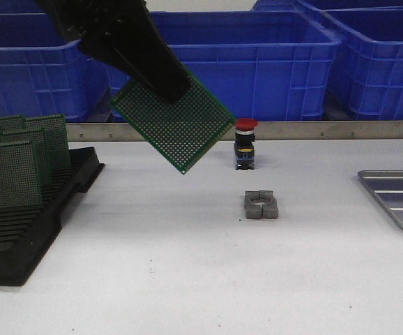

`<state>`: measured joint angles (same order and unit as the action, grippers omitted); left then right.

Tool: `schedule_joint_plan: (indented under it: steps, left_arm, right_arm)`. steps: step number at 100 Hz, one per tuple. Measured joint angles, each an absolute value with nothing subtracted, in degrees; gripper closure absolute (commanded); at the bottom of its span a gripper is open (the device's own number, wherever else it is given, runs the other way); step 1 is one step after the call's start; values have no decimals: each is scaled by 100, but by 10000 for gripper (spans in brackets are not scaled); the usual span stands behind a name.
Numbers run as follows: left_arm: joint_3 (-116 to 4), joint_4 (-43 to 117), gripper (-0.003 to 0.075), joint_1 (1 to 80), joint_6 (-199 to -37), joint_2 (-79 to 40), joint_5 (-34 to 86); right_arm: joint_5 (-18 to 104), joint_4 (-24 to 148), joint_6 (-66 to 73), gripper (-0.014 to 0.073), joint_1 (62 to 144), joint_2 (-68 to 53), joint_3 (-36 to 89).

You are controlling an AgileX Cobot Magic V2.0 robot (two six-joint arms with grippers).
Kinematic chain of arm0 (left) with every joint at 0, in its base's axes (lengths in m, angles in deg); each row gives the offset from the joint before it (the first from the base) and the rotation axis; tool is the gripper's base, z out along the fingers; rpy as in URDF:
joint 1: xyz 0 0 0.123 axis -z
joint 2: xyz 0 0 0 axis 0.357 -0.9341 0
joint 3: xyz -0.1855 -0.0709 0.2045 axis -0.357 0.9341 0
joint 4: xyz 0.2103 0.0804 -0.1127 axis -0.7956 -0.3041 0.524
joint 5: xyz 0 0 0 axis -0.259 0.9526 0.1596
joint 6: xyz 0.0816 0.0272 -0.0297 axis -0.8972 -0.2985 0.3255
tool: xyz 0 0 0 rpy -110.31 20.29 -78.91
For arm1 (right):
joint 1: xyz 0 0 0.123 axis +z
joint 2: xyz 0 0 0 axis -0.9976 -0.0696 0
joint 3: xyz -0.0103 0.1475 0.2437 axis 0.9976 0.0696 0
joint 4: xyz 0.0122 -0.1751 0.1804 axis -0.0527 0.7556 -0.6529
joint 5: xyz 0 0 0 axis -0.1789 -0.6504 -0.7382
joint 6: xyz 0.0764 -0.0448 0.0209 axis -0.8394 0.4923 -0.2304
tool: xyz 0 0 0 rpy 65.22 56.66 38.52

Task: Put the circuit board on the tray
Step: 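Bring the right gripper to the board's edge and close on it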

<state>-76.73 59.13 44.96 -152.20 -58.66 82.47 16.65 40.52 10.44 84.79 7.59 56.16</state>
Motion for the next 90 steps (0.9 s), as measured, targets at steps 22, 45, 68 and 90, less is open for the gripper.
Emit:
schedule_joint_plan:
  steps: [22, 45, 68, 90]
  left_arm:
    - [-7673, 5924, 741, 4496, -15220, -5866, 8247]
    - [-7673, 5949, 741, 4496, -15220, -5866, 8247]
    - [-7673, 5949, 740, 4496, -15220, -5866, 8247]
    - [-7673, 5957, 741, 4496, -15220, -5866, 8247]
  right_arm:
    - [1676, 1276, 4854, 147, 8939, -175, 5583]
    - [1584, -307, 8477, 147, 9712, -1170, 5584]
    - [1584, -1326, 9384, 147, 10293, -2219, 5288]
    - [1584, -1428, 9443, 148, 10733, -3089, 4607]
